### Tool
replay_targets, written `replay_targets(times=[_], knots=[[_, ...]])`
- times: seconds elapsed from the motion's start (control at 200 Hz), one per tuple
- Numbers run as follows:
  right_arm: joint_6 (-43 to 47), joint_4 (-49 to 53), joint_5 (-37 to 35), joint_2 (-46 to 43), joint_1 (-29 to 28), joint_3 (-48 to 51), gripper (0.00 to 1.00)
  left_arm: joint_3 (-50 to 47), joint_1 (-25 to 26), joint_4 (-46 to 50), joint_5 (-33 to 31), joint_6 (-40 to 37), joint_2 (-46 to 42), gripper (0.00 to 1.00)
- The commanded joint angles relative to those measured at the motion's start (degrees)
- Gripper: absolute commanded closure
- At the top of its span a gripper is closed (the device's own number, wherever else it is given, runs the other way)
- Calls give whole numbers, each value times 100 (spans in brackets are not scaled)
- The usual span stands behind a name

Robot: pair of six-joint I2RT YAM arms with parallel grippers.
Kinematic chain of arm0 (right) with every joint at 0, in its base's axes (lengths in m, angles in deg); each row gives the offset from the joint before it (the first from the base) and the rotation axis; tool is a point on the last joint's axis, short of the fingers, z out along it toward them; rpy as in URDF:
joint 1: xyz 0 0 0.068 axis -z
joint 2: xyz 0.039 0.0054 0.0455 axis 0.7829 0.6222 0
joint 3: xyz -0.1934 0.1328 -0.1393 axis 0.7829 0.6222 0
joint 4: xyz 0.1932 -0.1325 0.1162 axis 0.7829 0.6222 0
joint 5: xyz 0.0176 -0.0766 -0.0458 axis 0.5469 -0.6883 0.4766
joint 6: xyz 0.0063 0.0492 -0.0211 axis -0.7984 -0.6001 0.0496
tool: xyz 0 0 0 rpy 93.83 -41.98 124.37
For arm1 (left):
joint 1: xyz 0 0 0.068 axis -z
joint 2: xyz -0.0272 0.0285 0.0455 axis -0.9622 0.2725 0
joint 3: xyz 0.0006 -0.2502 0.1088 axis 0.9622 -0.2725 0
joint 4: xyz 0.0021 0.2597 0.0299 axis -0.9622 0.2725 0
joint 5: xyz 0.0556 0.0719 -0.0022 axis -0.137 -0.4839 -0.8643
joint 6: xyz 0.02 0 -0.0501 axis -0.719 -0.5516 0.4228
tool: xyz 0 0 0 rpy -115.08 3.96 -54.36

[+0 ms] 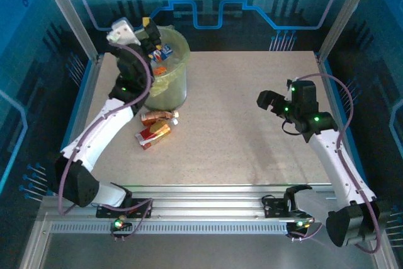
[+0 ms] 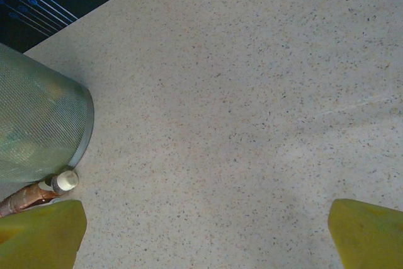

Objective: Put the plastic bottles in the bin

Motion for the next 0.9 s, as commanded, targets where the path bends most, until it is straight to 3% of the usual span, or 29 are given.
replay_targets(times=[0.0, 0.215, 0.38, 0.56, 0.67, 0.895], knots=[[-18, -74, 74, 60, -71, -6, 0, 433, -496, 1646, 1064, 846, -201, 1], [-19, 67, -19, 76, -65, -77, 0, 781, -984, 2879, 2250, 806, -367, 1], [-52, 176, -69, 103, -63, -156, 0, 1264, -1092, 4699, 3327, 159, -481, 1], [-152, 273, -210, 104, -67, -213, 0, 207, -1062, 5551, 4167, -277, -1246, 1], [-255, 325, -374, 64, -63, -234, 0, -892, -837, 5343, 4126, -270, -1863, 1], [-357, 413, -577, -35, -77, -290, 0, -2548, -18, 4989, 3156, 296, -2561, 1]])
